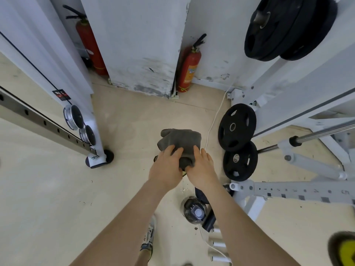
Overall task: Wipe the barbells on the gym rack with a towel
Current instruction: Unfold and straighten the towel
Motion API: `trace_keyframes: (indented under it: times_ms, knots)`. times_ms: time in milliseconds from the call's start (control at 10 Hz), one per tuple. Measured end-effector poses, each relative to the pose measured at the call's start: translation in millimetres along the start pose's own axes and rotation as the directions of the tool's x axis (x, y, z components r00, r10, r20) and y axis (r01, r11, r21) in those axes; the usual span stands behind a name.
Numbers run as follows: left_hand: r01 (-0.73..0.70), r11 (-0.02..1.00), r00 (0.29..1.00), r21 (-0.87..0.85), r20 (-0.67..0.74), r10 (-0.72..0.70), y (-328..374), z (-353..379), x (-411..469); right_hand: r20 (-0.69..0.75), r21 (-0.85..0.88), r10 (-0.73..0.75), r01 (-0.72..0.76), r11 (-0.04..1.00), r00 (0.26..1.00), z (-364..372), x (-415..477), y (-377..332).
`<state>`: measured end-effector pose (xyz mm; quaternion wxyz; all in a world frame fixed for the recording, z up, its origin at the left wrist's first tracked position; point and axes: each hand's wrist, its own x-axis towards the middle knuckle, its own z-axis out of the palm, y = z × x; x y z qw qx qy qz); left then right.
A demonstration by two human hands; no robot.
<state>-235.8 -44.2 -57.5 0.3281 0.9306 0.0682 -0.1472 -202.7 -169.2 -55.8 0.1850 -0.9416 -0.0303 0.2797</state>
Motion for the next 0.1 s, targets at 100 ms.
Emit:
trace_keyframes:
  times_ms: [100]
  knots:
    - [0.137, 0.914, 0.988, -0.383, -0.012, -0.153, 7.5, -12.2, -27.0, -0.045, 0.046, -0.082, 0.084, 0.995, 0.996, -6.5, -22.7, -2.1]
